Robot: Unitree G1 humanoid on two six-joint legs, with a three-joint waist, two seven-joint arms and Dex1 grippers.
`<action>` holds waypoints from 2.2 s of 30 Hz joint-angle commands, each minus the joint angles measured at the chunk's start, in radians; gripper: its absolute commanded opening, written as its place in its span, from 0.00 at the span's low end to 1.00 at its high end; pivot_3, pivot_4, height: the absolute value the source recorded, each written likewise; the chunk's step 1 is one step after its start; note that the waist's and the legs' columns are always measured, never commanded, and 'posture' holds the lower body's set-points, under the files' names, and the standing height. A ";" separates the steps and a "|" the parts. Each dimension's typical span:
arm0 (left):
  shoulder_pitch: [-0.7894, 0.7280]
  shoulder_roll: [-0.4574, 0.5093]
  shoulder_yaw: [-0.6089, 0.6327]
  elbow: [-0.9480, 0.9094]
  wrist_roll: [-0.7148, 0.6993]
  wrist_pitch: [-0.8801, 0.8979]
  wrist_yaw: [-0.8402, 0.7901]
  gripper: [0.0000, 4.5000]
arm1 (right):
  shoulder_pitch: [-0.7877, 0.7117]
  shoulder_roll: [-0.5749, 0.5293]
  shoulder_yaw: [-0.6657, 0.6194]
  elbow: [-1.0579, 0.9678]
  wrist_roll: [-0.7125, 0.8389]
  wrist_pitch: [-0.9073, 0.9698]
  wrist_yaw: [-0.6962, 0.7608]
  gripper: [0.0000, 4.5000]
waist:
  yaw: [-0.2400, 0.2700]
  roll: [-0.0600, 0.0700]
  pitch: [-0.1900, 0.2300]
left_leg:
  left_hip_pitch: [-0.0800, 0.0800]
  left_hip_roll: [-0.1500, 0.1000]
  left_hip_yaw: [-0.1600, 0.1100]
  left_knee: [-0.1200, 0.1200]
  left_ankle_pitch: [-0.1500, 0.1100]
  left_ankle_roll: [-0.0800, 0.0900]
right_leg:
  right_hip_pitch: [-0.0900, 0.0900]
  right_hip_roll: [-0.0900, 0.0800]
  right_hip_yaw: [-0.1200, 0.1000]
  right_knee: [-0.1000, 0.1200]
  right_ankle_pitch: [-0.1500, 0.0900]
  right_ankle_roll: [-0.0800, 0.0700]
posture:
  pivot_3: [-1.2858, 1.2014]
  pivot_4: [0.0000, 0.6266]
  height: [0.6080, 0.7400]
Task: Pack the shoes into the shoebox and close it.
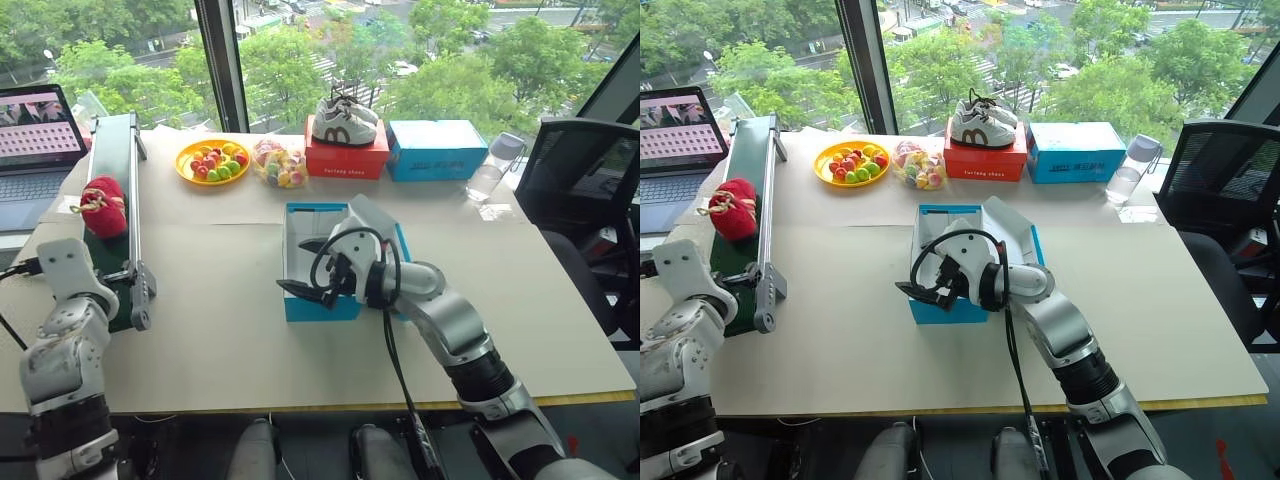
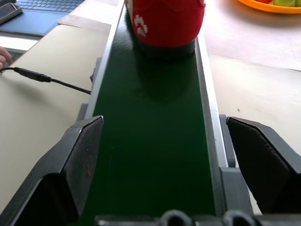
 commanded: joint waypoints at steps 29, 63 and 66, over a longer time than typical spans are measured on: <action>-0.085 -0.215 -0.181 -0.231 -0.151 -0.325 -0.174 0.56 | -0.159 0.209 -0.386 0.079 0.327 0.248 -0.259 1.00 | 0.004 -0.004 -0.001 | -0.002 0.000 0.000 0.001 0.000 -0.001 | 0.000 0.000 0.000 -0.001 0.001 0.000 | 0.52 0.24 0.96; -0.055 -0.257 -0.405 -0.314 -0.217 -0.272 -0.255 0.56 | -0.239 0.244 -0.627 0.199 0.866 0.555 -0.628 1.00 | -0.004 -0.003 0.000 | -0.006 0.000 -0.002 0.002 0.005 0.009 | -0.001 0.002 0.000 -0.001 0.001 0.001 | 0.52 0.24 0.96; -0.057 -0.289 -0.455 -0.346 -0.248 -0.248 -0.259 0.56 | -0.246 0.271 -0.600 0.213 0.854 0.547 -0.619 1.00 | -0.004 -0.003 0.000 | -0.006 0.000 -0.002 0.002 0.005 0.009 | -0.001 0.002 0.000 -0.001 0.001 0.001 | 0.52 0.24 0.96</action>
